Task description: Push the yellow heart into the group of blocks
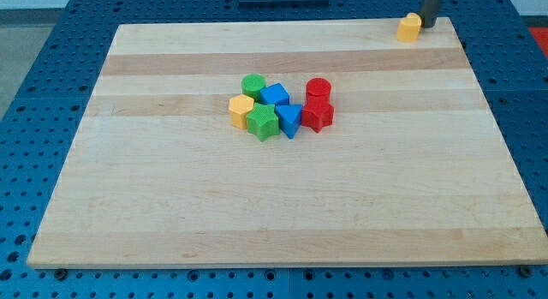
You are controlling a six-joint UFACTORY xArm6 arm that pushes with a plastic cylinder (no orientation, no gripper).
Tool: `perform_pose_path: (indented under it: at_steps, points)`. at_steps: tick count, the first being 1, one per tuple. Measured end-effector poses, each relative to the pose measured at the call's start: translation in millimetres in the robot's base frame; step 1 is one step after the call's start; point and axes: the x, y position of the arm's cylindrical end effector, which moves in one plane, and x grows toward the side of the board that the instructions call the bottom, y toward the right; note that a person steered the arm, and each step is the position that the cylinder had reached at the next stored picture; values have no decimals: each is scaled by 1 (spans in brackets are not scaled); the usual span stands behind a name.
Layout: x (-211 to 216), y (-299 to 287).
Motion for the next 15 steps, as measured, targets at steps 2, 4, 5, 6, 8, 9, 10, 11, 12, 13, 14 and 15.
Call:
perform_pose_path:
  at_steps: [2,4,5,6,8,9,10,11,12,13,14,15]
  points:
    - [25,-9]
    - [25,-74]
    - [17,-92]
    - [-5,-92]
    - [-12,-97]
    - [1,-120]
    - [7,-133]
    - [15,-146]
    - [30,-148]
    - [35,-133]
    - [35,-105]
    - [37,-107]
